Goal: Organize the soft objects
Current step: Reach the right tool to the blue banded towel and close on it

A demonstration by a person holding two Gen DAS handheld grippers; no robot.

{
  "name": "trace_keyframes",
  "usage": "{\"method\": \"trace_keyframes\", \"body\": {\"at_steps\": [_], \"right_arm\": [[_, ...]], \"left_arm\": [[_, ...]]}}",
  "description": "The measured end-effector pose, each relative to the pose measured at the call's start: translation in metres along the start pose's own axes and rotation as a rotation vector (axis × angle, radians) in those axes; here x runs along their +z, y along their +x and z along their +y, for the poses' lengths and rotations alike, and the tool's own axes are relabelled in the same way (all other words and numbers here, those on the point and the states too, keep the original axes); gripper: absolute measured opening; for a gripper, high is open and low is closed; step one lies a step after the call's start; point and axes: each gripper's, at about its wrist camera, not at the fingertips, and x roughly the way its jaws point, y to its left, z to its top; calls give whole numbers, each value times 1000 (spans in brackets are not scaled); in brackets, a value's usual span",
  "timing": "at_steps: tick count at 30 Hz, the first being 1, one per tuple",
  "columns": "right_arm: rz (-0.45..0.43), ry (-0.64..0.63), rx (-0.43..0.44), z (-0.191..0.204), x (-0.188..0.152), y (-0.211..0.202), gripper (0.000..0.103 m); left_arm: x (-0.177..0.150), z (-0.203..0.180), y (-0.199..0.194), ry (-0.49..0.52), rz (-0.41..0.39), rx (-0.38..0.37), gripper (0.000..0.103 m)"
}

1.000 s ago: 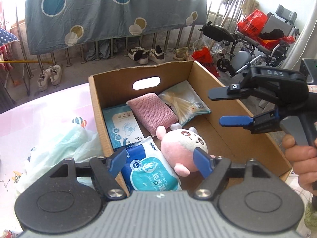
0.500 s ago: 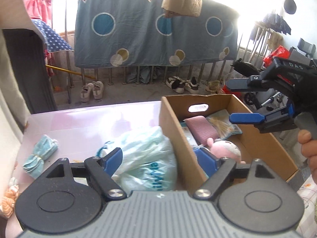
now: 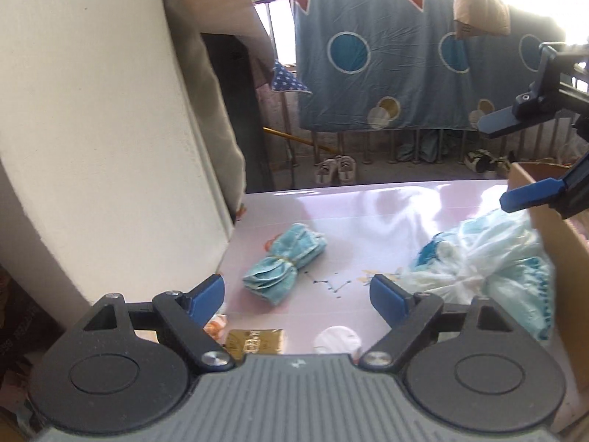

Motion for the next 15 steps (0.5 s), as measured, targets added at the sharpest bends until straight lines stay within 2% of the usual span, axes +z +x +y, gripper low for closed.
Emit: {"method": "trace_keyframes", "body": {"at_steps": [4, 7, 15], "right_arm": [[73, 32, -7, 2, 0, 56, 72], [121, 57, -26, -1, 3, 99, 72], [223, 89, -115, -20, 34, 211, 72]], "left_arm": [[-18, 18, 22, 80, -16, 147, 87], [-29, 25, 40, 149, -44, 205, 87], [-37, 16, 102, 224, 1, 207, 87]]}}
